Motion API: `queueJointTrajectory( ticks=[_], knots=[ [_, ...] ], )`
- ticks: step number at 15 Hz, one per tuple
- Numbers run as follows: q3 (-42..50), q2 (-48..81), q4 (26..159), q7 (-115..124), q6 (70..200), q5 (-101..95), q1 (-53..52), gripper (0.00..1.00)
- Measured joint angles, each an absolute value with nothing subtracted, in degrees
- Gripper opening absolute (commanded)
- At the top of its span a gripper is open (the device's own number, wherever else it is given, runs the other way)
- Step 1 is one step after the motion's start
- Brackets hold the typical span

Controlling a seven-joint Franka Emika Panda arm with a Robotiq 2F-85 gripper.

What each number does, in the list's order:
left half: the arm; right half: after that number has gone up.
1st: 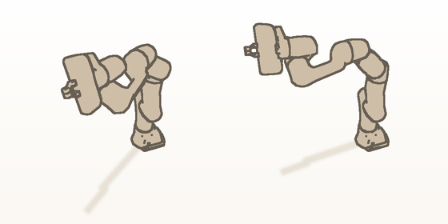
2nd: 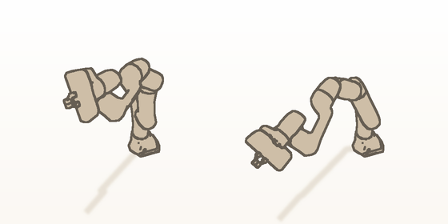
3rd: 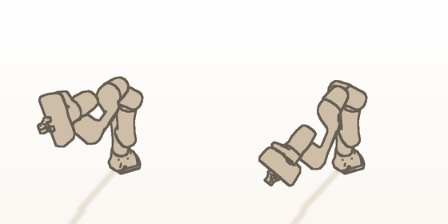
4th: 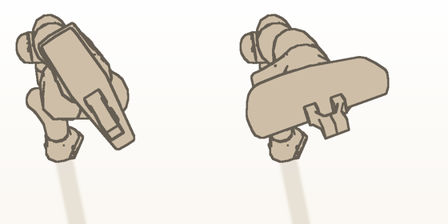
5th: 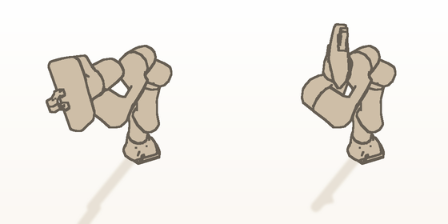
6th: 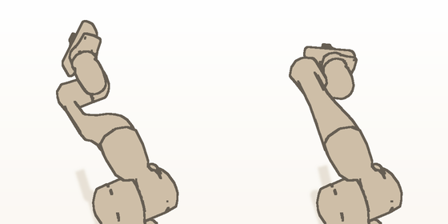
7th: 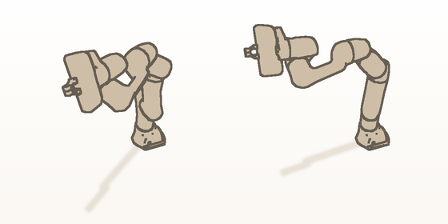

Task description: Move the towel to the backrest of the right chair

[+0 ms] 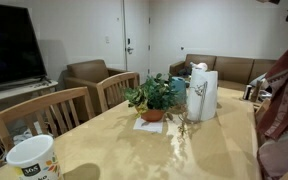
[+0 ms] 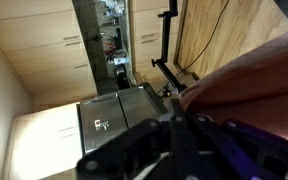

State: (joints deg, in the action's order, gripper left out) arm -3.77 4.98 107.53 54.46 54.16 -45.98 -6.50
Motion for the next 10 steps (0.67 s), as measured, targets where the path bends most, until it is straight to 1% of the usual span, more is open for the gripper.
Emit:
queueJointTrajectory(
  ticks=[10],
  knots=[
    [5.7,11.1,99.8,70.7,55.3,-37.4,2.8,0.01]
  ],
)
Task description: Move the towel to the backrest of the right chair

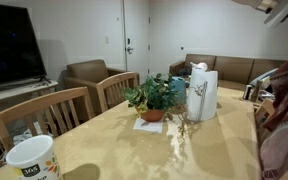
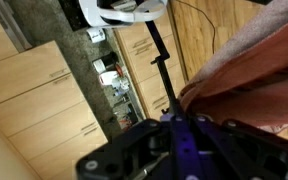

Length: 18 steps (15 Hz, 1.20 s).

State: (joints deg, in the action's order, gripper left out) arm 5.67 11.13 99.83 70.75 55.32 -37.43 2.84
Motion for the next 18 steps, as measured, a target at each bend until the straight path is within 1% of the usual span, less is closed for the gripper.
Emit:
queueJointTrajectory(
  ticks=[12,18],
  knots=[
    [14.2,12.4,90.6,89.5,56.4,-20.8,10.5,0.01],
    [17.6,12.4,88.0,95.9,57.4,-18.7,14.1,0.01]
  ],
)
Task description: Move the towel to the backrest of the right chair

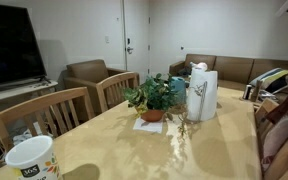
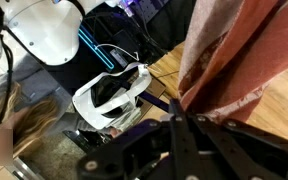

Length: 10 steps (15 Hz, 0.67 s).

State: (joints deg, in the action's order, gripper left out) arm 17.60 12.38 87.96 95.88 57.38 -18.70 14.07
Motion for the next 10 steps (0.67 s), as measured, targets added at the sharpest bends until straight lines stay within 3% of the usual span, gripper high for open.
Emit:
queueJointTrajectory(
  ticks=[9,10],
  knots=[
    [16.9,12.2,88.9,105.8,58.8,-18.8,14.0,0.01],
    [16.3,12.3,89.7,105.4,58.8,-18.7,13.6,0.17]
  ],
)
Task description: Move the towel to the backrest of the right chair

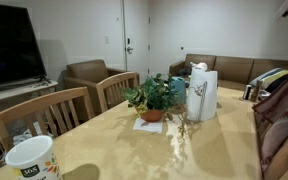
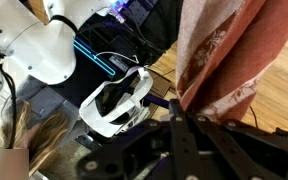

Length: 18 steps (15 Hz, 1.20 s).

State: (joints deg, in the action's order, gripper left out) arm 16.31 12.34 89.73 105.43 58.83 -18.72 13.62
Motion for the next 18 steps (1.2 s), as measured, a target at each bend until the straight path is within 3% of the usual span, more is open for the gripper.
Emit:
queueJointTrajectory(
  ticks=[1,2,3,7,8,10,18],
  knots=[
    [15.5,12.6,90.7,104.8,58.9,-18.6,13.3,0.30],
    [14.8,13.1,91.8,104.0,59.0,-18.3,12.9,0.36],
    [14.1,13.6,92.8,103.1,59.1,-18.0,12.6,0.10],
    [12.6,16.5,94.9,100.2,59.7,-17.6,11.5,0.00],
    [12.5,17.0,95.0,99.8,59.7,-17.5,11.3,0.20],
    [12.5,17.8,95.0,98.8,59.7,-17.3,11.1,0.31],
    [10.7,17.7,95.0,87.2,59.7,-15.0,9.6,0.91]
  ],
)
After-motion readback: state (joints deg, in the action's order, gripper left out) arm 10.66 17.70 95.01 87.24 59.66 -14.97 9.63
